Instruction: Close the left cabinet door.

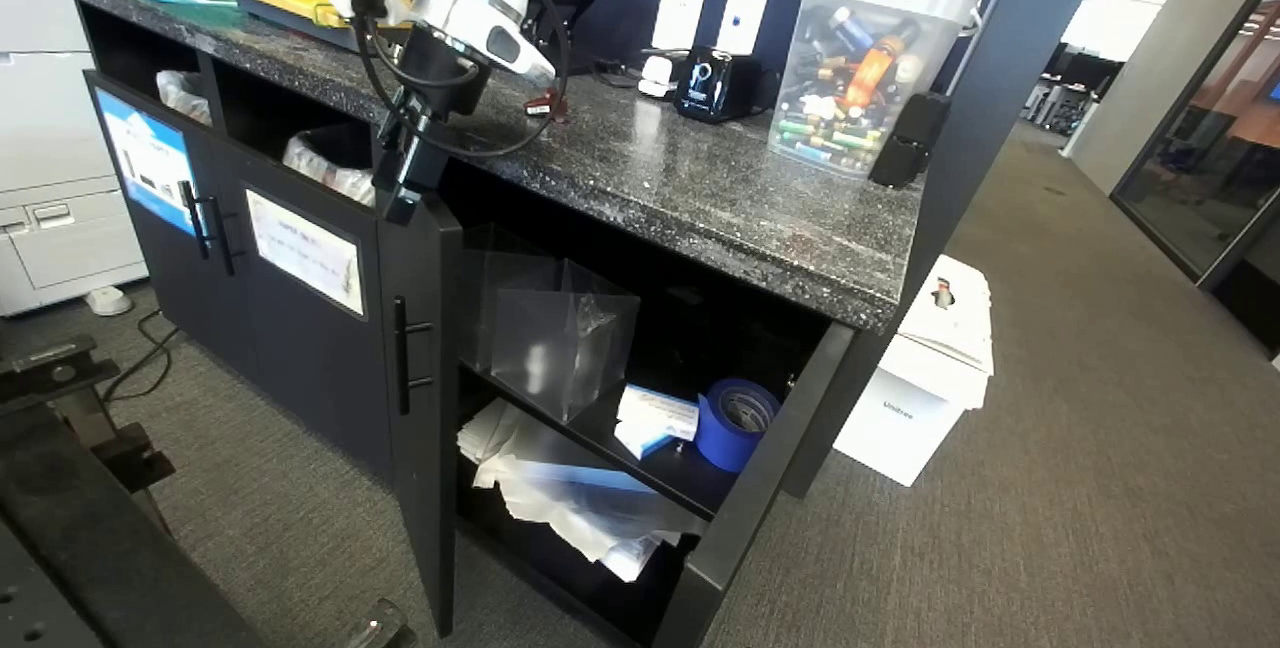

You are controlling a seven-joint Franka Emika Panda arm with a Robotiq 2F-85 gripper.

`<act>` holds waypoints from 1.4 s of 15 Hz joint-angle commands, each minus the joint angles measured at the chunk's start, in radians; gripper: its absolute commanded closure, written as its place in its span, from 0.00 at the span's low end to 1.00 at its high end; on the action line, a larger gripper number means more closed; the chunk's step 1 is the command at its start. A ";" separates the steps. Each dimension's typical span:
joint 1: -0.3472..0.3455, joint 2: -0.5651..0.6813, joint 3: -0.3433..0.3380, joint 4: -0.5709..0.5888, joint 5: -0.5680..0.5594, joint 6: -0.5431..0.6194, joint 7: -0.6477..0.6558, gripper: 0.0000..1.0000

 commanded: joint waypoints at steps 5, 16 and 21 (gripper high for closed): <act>0.061 0.124 -0.064 0.176 -0.086 0.072 0.069 0.00; 0.073 -0.059 -0.041 -0.060 -0.154 -0.042 -0.083 0.00; 0.082 -0.298 -0.052 -0.318 -0.203 -0.165 -0.213 0.00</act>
